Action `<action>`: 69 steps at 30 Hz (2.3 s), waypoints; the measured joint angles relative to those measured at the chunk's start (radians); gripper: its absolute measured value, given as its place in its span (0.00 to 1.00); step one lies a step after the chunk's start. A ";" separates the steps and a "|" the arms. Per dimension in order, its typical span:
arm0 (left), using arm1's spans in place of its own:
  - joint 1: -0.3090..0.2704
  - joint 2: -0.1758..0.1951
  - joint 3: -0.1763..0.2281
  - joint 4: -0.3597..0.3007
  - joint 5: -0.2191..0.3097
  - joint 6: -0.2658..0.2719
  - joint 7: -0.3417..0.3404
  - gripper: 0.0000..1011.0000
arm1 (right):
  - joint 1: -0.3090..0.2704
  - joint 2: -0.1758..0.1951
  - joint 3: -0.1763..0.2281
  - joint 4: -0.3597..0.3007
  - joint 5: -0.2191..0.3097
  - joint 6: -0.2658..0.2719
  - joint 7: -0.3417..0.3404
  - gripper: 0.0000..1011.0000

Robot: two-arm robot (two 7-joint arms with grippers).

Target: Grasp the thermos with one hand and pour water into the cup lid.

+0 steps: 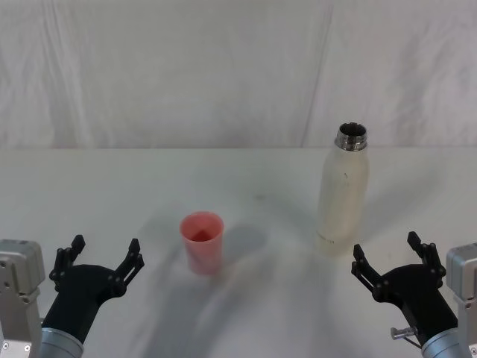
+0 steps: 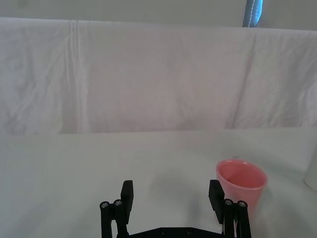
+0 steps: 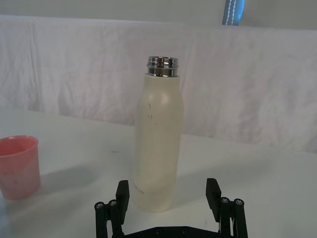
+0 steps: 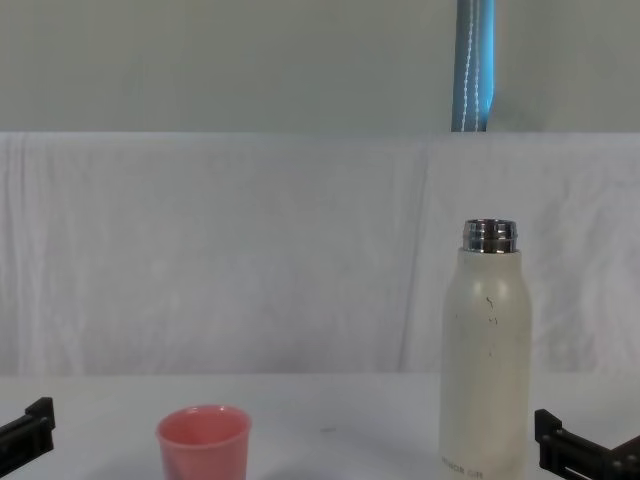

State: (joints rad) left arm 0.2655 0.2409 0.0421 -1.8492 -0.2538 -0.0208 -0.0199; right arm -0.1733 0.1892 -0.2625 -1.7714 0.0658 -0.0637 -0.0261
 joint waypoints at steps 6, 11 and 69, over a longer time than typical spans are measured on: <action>0.000 0.000 0.000 0.000 0.000 0.000 0.000 0.99 | 0.000 0.000 0.000 0.000 0.000 0.000 0.000 0.99; 0.000 0.000 0.000 0.000 0.000 0.000 0.000 0.99 | 0.000 0.000 0.000 0.000 0.000 0.000 0.000 0.99; 0.000 0.000 0.000 0.000 0.000 0.000 0.000 0.99 | 0.168 -0.070 0.074 0.136 0.007 0.000 0.179 0.99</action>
State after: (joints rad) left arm 0.2655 0.2409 0.0421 -1.8492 -0.2538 -0.0208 -0.0199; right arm -0.0050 0.1194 -0.1886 -1.6351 0.0728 -0.0637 0.1533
